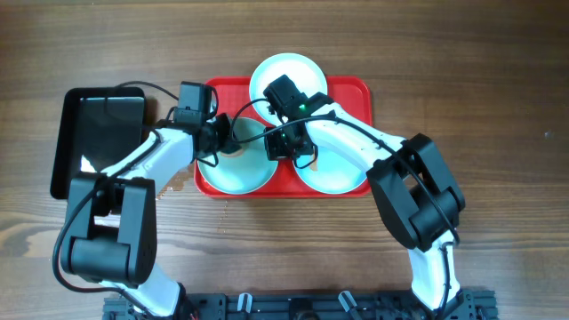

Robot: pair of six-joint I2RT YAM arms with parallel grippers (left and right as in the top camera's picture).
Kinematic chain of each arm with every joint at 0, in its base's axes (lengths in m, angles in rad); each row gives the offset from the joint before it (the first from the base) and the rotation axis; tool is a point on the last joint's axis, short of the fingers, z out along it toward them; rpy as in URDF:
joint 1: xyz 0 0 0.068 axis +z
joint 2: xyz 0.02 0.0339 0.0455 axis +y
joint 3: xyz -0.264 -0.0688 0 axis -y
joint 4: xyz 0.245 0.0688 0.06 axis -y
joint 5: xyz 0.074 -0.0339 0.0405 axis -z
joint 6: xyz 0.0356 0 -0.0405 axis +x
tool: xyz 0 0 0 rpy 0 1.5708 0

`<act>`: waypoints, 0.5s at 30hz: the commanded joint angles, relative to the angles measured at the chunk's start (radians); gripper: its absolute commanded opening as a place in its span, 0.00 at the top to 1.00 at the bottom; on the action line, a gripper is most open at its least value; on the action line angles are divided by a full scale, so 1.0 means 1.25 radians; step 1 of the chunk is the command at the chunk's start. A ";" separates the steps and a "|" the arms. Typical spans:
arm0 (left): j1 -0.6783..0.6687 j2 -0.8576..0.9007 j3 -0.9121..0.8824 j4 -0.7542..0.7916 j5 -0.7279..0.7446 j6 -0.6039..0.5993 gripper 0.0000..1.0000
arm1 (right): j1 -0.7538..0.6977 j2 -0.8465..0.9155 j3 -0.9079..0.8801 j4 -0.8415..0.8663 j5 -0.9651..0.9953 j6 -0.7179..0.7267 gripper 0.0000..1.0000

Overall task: Clean dirty plates on tray and stack at the side
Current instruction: 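Keep wiping the plate surface in circles with the held sponge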

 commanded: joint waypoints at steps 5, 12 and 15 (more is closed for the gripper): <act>-0.035 0.013 -0.004 -0.070 0.084 0.010 0.96 | 0.007 0.012 -0.013 -0.007 0.013 -0.016 0.96; 0.005 0.013 -0.004 -0.163 -0.046 -0.030 0.96 | 0.007 0.012 -0.013 -0.012 0.013 -0.013 0.96; 0.033 0.013 -0.004 -0.222 -0.105 -0.060 0.96 | 0.007 0.012 -0.013 -0.012 0.013 -0.006 0.96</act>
